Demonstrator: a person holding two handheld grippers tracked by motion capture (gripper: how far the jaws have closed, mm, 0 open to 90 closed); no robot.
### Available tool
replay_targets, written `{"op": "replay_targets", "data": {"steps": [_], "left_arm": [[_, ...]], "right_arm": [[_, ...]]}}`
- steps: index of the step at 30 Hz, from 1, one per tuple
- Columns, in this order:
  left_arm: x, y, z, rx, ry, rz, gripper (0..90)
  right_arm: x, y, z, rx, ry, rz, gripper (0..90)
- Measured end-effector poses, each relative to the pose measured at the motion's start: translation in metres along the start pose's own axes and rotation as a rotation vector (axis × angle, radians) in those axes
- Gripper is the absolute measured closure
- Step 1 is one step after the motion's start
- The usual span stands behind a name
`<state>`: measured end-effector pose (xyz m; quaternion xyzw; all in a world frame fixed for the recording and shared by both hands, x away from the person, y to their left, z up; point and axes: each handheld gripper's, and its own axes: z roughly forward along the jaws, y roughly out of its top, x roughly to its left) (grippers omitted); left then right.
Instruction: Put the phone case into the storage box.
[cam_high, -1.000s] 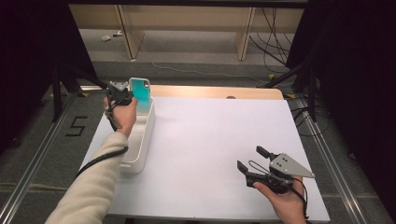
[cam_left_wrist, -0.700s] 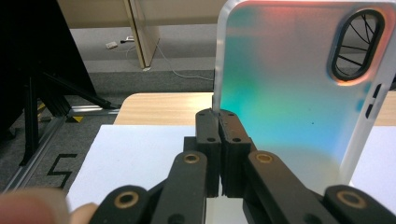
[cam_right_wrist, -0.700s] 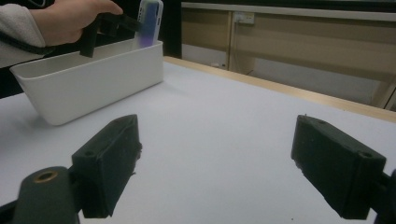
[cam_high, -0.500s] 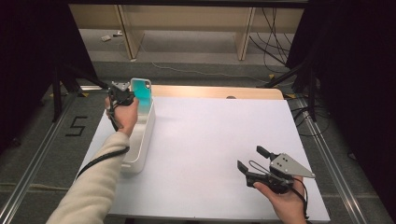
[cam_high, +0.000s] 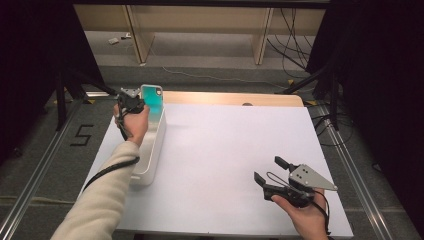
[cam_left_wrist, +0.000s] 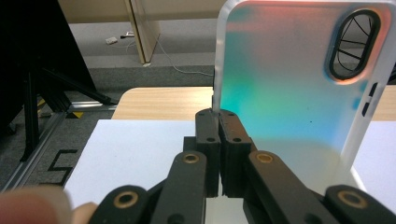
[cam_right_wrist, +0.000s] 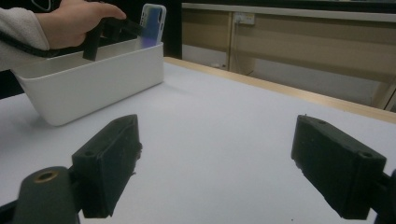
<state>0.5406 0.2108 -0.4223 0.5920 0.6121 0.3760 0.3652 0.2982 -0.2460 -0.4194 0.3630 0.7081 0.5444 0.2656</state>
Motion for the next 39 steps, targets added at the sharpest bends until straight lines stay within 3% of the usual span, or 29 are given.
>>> {"op": "replay_targets", "data": {"steps": [34,39], "left_arm": [[0.002,-0.010,0.008,0.036,0.015,0.003,87.1],[0.002,-0.011,0.008,0.035,0.015,0.004,87.1]], "right_arm": [[0.000,0.000,0.000,0.010,0.013,-0.002,16.7],[0.001,-0.001,0.003,-0.012,0.023,0.011,16.7]]}}
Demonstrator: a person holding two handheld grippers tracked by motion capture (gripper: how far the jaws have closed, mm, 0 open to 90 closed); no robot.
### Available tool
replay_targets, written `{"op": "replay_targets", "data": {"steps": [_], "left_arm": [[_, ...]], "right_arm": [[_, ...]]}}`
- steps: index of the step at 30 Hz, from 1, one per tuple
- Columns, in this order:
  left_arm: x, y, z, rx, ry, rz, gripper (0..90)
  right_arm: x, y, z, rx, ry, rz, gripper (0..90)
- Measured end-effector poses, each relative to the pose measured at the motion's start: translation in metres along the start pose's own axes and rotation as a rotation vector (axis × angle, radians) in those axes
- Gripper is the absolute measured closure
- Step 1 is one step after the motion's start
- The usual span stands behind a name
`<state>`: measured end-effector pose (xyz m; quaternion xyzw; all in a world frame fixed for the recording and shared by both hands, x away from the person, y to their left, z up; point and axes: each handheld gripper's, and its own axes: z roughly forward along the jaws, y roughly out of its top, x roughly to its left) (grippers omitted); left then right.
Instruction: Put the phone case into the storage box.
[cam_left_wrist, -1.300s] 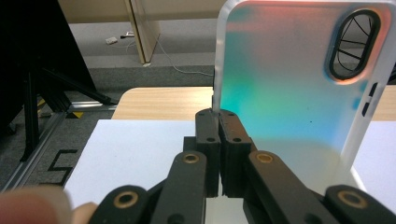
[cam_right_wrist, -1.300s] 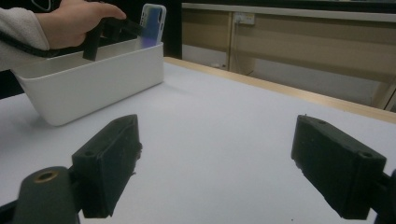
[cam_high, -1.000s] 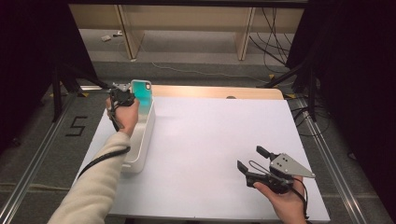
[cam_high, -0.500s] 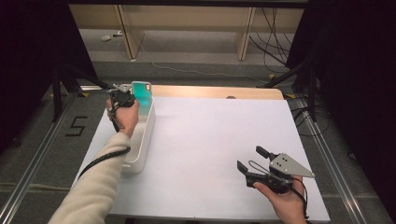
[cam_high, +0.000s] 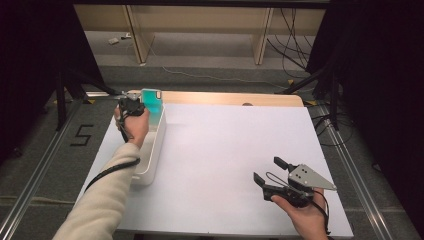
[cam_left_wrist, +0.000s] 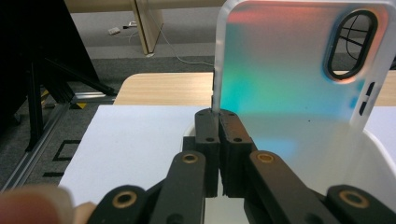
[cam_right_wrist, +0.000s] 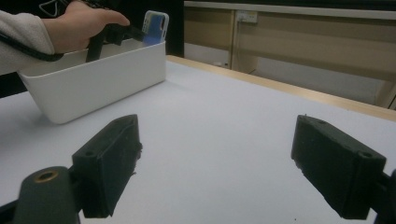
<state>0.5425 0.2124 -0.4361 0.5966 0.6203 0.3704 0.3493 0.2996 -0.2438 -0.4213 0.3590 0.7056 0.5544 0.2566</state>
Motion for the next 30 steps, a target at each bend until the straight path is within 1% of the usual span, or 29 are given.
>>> {"op": "replay_targets", "data": {"steps": [7,8,11,12,15,21,26,27,29,30], "left_arm": [[0.0005,0.0010,0.0003,0.011,0.003,0.003,86.8],[0.0004,0.0009,0.0003,0.011,0.005,0.001,86.7],[0.0006,0.0009,0.0007,0.014,0.005,0.002,86.7],[0.0006,0.0009,0.0010,0.015,0.005,0.001,86.6],[0.0006,0.0011,0.0010,0.016,0.005,0.008,86.3],[-0.0005,0.0016,0.0009,0.021,0.000,0.006,84.0],[-0.0007,0.0042,-0.0014,0.009,-0.008,0.022,76.2],[-0.0009,0.0050,-0.0021,0.004,-0.009,0.024,73.9],[-0.0020,0.0062,-0.0039,0.001,-0.012,0.029,66.7],[-0.0025,0.0068,-0.0049,-0.009,-0.013,0.033,62.9]], "right_arm": [[0.0000,-0.0001,0.0000,0.001,0.000,0.001,16.7],[-0.0003,0.0003,-0.0008,0.011,0.001,-0.003,16.7],[-0.0004,0.0003,-0.0008,0.014,0.002,-0.005,16.7],[-0.0004,0.0005,-0.0014,0.022,-0.004,-0.008,16.7],[-0.0005,0.0001,-0.0010,0.022,-0.003,-0.007,16.7],[-0.0006,0.0002,-0.0010,0.021,-0.002,-0.007,16.7],[-0.0003,0.0003,-0.0012,0.027,0.001,0.000,16.7],[-0.0007,0.0000,-0.0007,0.023,-0.001,-0.008,16.7],[-0.0005,0.0000,-0.0008,0.025,-0.001,-0.008,16.7],[-0.0004,0.0001,-0.0010,0.032,0.000,-0.006,16.7]]}}
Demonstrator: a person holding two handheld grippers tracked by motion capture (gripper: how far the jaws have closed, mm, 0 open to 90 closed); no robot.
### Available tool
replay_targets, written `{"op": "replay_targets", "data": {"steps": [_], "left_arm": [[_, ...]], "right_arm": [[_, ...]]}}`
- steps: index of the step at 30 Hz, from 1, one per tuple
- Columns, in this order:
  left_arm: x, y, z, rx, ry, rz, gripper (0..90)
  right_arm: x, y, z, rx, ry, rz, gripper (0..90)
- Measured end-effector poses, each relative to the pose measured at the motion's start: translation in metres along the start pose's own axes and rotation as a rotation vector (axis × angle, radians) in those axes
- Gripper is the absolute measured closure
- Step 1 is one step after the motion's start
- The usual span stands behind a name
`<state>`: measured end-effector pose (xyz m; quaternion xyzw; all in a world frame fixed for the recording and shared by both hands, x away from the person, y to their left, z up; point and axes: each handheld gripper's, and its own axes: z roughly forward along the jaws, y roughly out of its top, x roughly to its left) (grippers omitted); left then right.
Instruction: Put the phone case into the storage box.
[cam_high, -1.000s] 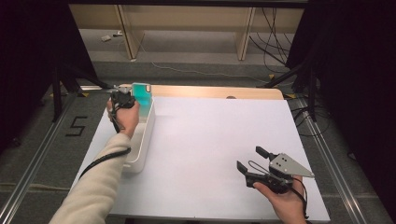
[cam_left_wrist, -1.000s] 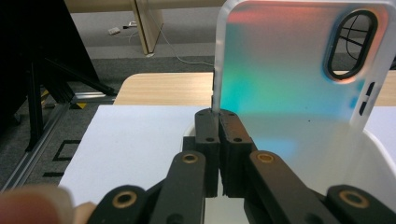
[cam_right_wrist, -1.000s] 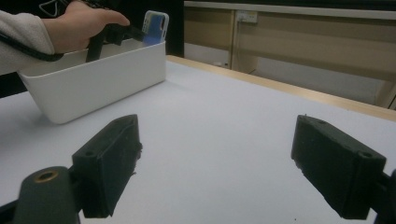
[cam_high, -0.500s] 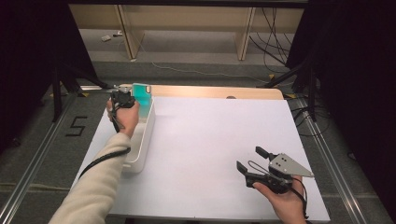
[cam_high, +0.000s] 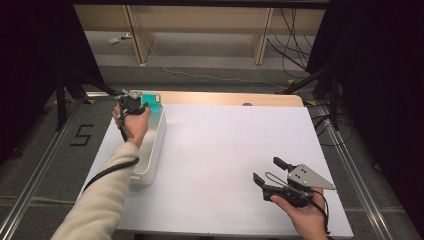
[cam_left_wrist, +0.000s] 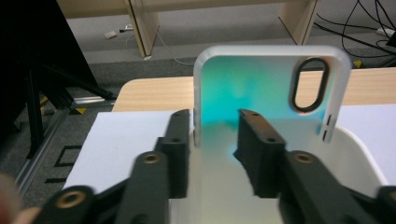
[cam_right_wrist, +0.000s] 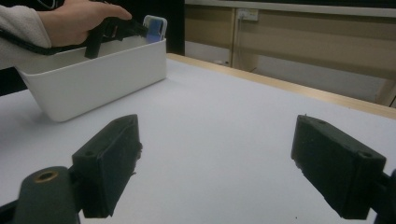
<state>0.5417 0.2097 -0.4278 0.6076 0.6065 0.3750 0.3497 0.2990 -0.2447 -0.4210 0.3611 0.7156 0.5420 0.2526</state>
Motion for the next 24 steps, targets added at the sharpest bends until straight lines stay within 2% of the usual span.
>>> {"op": "replay_targets", "data": {"steps": [2,4,6,9,13,18,21,24], "left_arm": [[-0.001,0.002,-0.002,-0.008,-0.009,0.007,55.4],[0.000,0.004,-0.005,-0.022,0.006,0.013,49.8],[0.000,0.005,-0.008,-0.030,-0.007,-0.012,45.7],[0.001,0.008,-0.014,-0.039,-0.009,-0.005,37.2],[0.002,0.010,-0.021,-0.042,-0.050,0.009,29.4],[0.005,0.008,-0.030,-0.045,-0.077,0.005,23.3],[0.008,0.007,-0.034,-0.041,-0.110,-0.006,18.1],[0.012,0.008,-0.039,-0.050,-0.119,-0.003,15.4]], "right_arm": [[0.000,0.000,0.000,0.003,0.000,0.000,16.7],[0.000,0.000,0.000,0.002,0.001,0.000,16.7],[0.000,0.000,0.000,0.002,0.002,0.006,16.7],[0.000,0.000,0.000,-0.004,-0.001,0.002,16.7],[0.000,0.000,0.000,-0.004,-0.002,0.005,16.7],[-0.001,0.000,0.001,-0.011,-0.012,0.000,16.7],[0.000,0.000,0.000,-0.006,-0.005,0.011,16.7],[0.000,0.000,0.000,-0.011,-0.004,0.010,16.7]]}}
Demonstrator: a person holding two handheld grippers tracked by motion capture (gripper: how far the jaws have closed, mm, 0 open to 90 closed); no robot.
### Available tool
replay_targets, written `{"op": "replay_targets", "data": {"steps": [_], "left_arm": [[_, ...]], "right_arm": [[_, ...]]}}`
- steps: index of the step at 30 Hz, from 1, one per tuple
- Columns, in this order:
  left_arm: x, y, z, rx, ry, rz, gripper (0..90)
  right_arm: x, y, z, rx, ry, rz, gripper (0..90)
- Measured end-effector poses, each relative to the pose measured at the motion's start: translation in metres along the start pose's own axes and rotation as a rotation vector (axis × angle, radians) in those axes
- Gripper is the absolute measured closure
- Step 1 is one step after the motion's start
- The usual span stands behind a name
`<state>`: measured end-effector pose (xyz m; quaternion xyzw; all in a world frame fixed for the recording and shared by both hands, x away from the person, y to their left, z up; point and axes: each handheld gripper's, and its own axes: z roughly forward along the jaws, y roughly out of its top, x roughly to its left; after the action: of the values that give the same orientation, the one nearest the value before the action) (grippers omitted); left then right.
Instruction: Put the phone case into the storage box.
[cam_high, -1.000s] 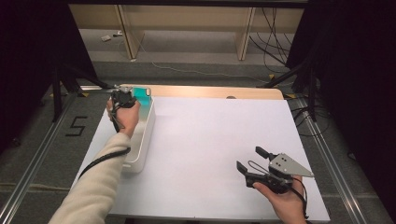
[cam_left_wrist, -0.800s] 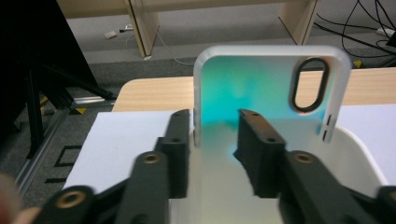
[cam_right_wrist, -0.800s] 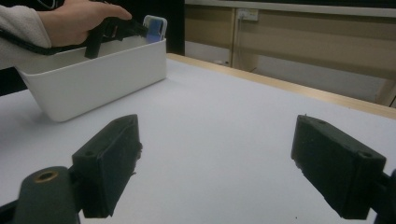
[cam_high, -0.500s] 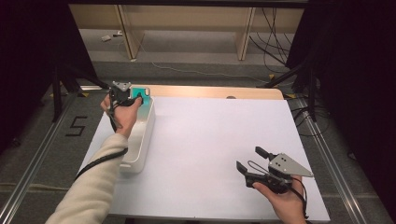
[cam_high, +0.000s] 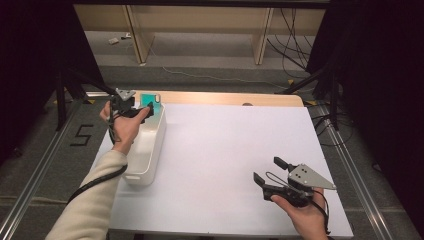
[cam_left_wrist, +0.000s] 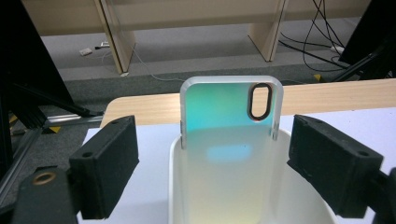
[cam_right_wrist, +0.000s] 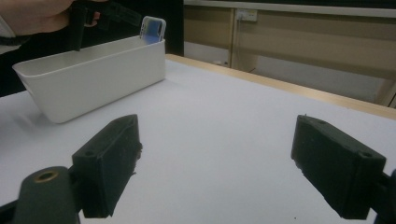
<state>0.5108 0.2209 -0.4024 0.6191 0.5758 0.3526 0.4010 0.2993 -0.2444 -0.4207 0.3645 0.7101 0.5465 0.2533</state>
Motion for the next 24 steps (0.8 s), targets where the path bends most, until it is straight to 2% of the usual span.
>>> {"op": "replay_targets", "data": {"steps": [5,6,7,10,24], "left_arm": [[0.004,0.001,-0.009,0.007,-0.024,0.000,13.1],[0.005,0.001,-0.011,0.010,-0.024,-0.001,13.0],[0.006,0.001,-0.013,0.013,-0.019,-0.003,13.0],[0.008,0.002,-0.019,0.007,-0.020,0.002,12.6],[0.009,-0.001,-0.046,-0.014,-0.082,0.016,12.8]], "right_arm": [[0.000,0.000,0.000,0.002,-0.001,-0.006,16.7],[0.000,0.000,0.000,0.003,-0.011,-0.011,16.7],[0.000,0.000,0.000,0.000,0.000,-0.005,16.7],[0.000,0.000,0.000,0.007,-0.002,-0.007,16.7],[0.000,0.000,0.000,-0.003,-0.005,-0.003,16.7]]}}
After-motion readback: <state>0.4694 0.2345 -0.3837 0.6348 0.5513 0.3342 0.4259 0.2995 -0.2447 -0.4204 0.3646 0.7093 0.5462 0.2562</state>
